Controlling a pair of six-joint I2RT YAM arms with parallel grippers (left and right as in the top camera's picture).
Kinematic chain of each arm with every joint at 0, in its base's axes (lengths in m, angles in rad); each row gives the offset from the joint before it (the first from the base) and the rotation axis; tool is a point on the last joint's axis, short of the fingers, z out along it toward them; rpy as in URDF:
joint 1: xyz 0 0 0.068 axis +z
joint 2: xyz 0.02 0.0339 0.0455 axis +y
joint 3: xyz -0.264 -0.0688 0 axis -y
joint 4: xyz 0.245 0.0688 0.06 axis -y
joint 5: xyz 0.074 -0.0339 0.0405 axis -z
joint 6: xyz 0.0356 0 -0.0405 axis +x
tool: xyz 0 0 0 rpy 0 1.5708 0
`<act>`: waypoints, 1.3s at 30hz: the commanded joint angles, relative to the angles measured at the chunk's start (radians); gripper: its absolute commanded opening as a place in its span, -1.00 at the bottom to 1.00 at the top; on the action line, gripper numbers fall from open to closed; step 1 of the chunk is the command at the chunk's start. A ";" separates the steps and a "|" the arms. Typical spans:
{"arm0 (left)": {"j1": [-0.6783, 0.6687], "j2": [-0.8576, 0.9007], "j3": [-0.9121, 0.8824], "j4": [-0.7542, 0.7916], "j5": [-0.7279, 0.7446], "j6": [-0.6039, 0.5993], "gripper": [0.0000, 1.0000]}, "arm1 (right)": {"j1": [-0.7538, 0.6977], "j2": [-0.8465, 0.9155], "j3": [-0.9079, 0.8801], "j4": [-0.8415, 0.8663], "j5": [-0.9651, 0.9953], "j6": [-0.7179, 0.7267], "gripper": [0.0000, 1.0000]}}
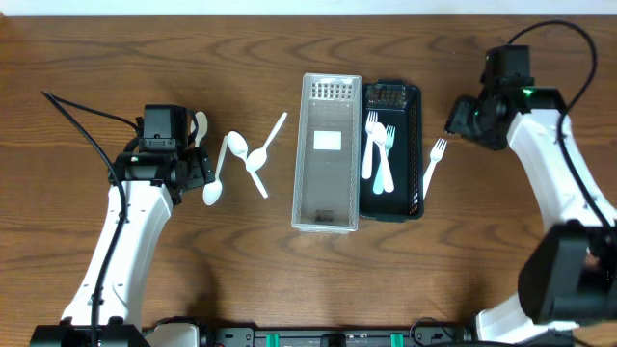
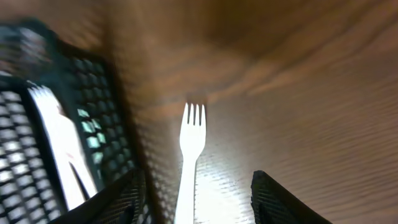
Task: Pack container
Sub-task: 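Grasp the last white fork with the right gripper, drop into black tray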
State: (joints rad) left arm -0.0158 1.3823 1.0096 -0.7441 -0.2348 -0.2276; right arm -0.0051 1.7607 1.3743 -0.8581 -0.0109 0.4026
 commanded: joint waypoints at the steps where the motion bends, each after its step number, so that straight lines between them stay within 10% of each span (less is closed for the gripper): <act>1: 0.004 0.003 0.014 -0.003 0.000 0.013 0.96 | 0.016 0.083 -0.017 -0.013 -0.037 0.032 0.16; 14: 0.004 0.003 0.014 -0.003 0.000 0.013 0.96 | 0.081 0.288 -0.020 -0.006 -0.111 0.099 -0.10; 25: 0.004 0.003 0.014 -0.003 -0.001 0.013 0.96 | 0.072 0.282 -0.022 -0.045 -0.003 0.098 -0.82; 39: 0.004 0.003 0.014 -0.003 0.000 0.013 0.96 | 0.159 -0.163 0.008 0.004 0.047 -0.015 -0.98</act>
State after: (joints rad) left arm -0.0158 1.3827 1.0096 -0.7441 -0.2348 -0.2276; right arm 0.0948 1.6730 1.3651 -0.8623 0.0456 0.4152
